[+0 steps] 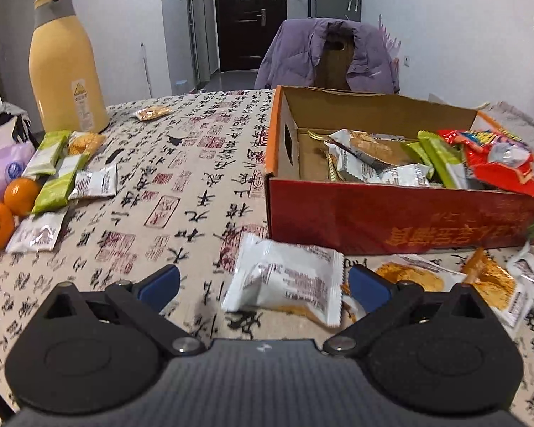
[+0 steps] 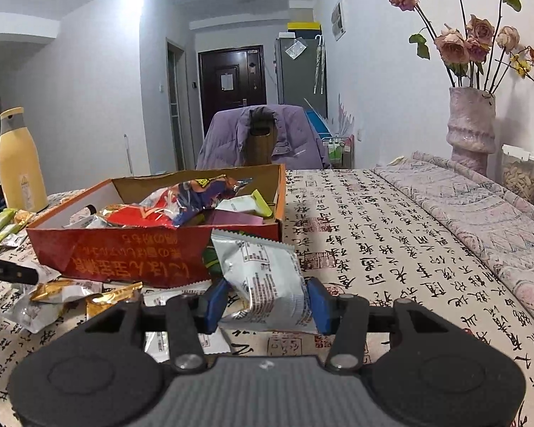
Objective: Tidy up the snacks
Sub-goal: 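Grasp a white sachet with the right gripper while the left grasps another white sachet, then carry both white sachets into the orange box and open both grippers, then move both grippers back above the snack pile, then grasp a white sachet with the left gripper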
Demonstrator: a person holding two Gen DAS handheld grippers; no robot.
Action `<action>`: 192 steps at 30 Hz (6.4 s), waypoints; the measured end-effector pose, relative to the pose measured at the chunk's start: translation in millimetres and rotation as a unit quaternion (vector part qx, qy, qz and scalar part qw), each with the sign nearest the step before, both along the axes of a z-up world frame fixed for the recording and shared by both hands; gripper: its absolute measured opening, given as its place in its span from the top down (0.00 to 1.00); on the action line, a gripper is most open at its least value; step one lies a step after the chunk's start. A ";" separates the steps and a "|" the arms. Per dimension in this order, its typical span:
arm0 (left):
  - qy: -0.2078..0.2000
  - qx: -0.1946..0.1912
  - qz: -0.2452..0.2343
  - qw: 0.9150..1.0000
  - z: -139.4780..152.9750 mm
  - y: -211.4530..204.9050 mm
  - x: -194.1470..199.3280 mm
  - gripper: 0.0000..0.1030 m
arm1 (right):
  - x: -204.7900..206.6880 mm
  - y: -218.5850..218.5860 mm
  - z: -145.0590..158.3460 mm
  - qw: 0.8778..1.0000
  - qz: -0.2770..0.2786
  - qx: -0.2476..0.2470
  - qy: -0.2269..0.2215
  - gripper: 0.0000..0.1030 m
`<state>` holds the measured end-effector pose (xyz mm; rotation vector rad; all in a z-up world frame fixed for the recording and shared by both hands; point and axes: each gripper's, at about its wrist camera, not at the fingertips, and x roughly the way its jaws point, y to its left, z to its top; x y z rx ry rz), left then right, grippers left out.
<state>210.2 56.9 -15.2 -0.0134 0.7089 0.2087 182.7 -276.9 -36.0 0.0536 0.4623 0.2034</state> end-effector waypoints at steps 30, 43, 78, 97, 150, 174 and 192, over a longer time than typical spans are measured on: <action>-0.008 -0.014 -0.009 1.000 -9.2 -1.3 -6.2 0.43 | -0.1 0.8 -1.9 1.000 0.000 0.001 0.005 0.53; -0.069 -0.022 -0.028 0.997 26.4 -7.7 -39.2 0.43 | -15.1 -0.8 12.4 0.999 0.000 -0.002 -0.038 0.53; -0.153 -0.048 -0.065 0.985 95.6 -56.0 62.4 0.43 | 108.4 85.1 97.0 0.995 0.067 -0.036 -0.071 0.53; -0.124 -0.056 -0.042 0.990 53.1 -42.2 94.0 0.39 | 139.9 89.4 61.8 0.997 0.070 -0.022 -0.037 0.53; -0.129 -0.048 -0.019 0.990 73.3 -48.3 4.0 0.00 | 47.1 41.2 66.5 0.998 0.064 -0.013 -0.011 0.00; -0.033 -0.041 -0.049 0.997 5.8 -62.2 -51.1 0.00 | -6.1 19.5 3.1 0.997 0.053 -0.019 0.059 0.00; 0.024 -0.038 -0.031 0.999 -13.0 -70.4 -23.8 0.09 | -2.4 20.8 -8.1 0.996 0.039 -0.024 0.072 0.00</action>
